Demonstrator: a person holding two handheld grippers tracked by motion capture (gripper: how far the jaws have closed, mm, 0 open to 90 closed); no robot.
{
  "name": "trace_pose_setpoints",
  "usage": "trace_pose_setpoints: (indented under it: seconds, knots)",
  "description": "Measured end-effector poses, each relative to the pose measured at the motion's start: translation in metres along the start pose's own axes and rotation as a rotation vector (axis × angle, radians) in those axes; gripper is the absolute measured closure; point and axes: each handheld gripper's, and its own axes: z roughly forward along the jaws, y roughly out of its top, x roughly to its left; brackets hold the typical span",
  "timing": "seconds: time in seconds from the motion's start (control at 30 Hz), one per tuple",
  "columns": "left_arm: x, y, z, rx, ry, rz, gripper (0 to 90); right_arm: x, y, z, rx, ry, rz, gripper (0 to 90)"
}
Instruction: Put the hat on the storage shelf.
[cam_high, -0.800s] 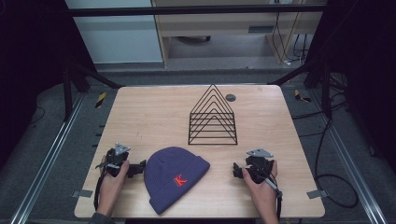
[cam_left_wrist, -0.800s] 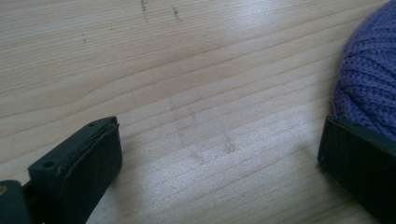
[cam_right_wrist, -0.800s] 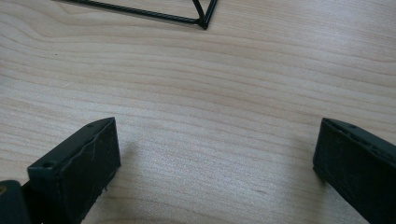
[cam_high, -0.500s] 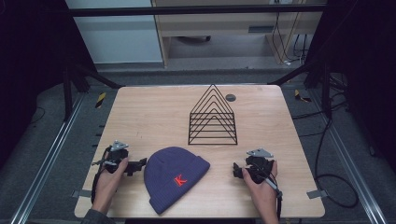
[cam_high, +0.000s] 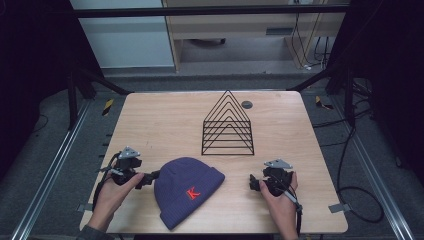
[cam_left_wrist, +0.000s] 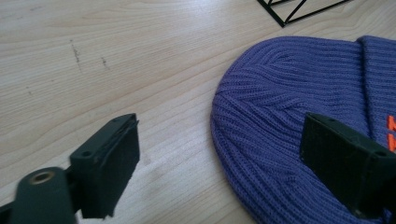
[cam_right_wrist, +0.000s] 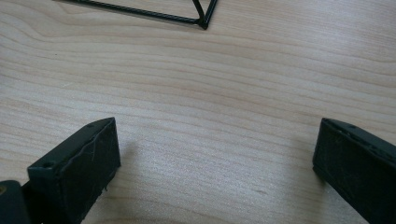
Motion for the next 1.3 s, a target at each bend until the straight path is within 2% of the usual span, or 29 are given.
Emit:
trace_pose_setpoints:
  seconds: [0.13, 0.23, 0.37, 0.5, 0.57, 0.63, 0.7, 0.8, 0.93, 1.3]
  knots:
    - [-0.005, 0.009, 0.009, 0.033, -0.014, 0.012, 17.0, 0.000, 0.000, 0.000, 0.000, 0.002, -0.002, 0.9]
    - [-0.009, 0.016, 0.019, 0.076, -0.024, 0.032, 23.8, 0.000, 0.000, 0.000, 0.000, 0.005, -0.006, 0.9]
    - [-0.014, 0.020, 0.026, 0.120, -0.029, 0.047, 32.4, 0.000, 0.000, 0.000, 0.000, 0.006, -0.008, 0.9]
    - [-0.016, 0.012, 0.030, 0.171, -0.040, 0.047, 35.9, 0.000, 0.000, 0.000, 0.000, 0.008, -0.008, 0.9]
    - [-0.019, 0.008, 0.029, 0.181, -0.034, 0.051, 37.6, -0.001, 0.000, 0.000, 0.000, 0.010, -0.010, 0.9]
    - [-0.024, 0.004, 0.028, 0.186, -0.018, 0.079, 38.3, -0.001, 0.000, 0.000, 0.000, 0.009, -0.010, 0.9]
    - [-0.026, 0.001, 0.030, 0.206, -0.018, 0.089, 38.3, -0.001, 0.000, 0.000, 0.000, 0.009, -0.010, 0.9]
    - [-0.023, 0.000, 0.034, 0.226, -0.014, 0.072, 38.5, -0.001, 0.000, 0.000, 0.000, 0.009, -0.010, 0.9]
    - [-0.019, -0.001, 0.040, 0.259, -0.031, 0.055, 39.3, -0.001, 0.000, 0.000, 0.000, 0.009, -0.010, 0.9]
    - [-0.019, 0.001, 0.042, 0.279, -0.065, 0.048, 52.1, -0.001, 0.000, 0.000, 0.000, 0.009, -0.010, 0.9]
